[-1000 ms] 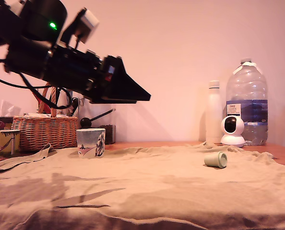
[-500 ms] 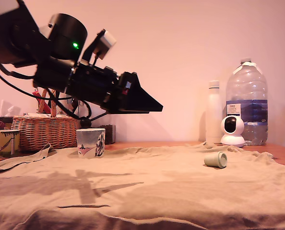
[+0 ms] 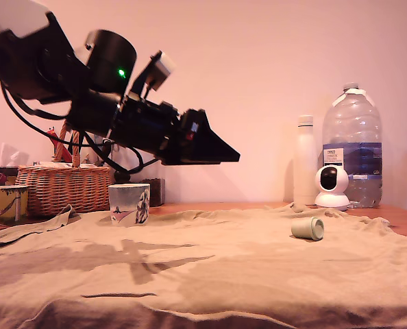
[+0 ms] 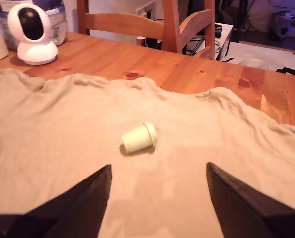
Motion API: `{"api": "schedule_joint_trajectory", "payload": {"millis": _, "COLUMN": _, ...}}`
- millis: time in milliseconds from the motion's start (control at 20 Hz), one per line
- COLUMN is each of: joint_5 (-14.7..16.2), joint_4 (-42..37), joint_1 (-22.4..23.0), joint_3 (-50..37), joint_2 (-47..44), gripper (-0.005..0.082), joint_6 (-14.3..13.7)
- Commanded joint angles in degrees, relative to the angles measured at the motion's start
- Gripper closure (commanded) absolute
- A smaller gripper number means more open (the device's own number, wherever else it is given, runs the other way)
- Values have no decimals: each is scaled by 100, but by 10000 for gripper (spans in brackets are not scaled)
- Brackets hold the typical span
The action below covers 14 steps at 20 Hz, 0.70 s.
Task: Pick up the coffee capsules on the table and drop them inside the coffee cup
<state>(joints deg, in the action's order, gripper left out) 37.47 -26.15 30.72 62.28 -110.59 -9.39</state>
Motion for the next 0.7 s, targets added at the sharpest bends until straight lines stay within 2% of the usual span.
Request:
{"api": "schedule_joint_trajectory", "payload": {"millis": 0, "joint_5": 15, "joint_4": -50, "joint_1": 83, "joint_3": 72, "joint_2": -197, "gripper": 218, "joint_6": 39}}
{"api": "schedule_joint_trajectory", "payload": {"millis": 100, "joint_5": -48, "joint_4": -46, "joint_1": 166, "joint_3": 151, "joint_2": -284, "gripper": 218, "joint_6": 68}}
{"api": "schedule_joint_trajectory", "payload": {"millis": 200, "joint_5": -153, "joint_4": -48, "joint_1": 254, "joint_3": 271, "joint_2": -439, "gripper": 218, "joint_6": 236}}
{"api": "schedule_joint_trajectory", "payload": {"millis": 400, "joint_5": -778, "joint_4": -133, "joint_1": 483, "joint_3": 437, "joint_2": -662, "gripper": 218, "joint_6": 411}}
{"api": "schedule_joint_trajectory", "payload": {"millis": 550, "joint_5": -1075, "joint_4": -138, "joint_1": 616, "joint_3": 599, "joint_2": -837, "gripper": 218, "joint_6": 691}}
{"api": "schedule_joint_trajectory", "payload": {"millis": 650, "joint_5": -1268, "joint_4": -129, "joint_1": 678, "joint_3": 726, "joint_2": -922, "gripper": 218, "joint_6": 1005}}
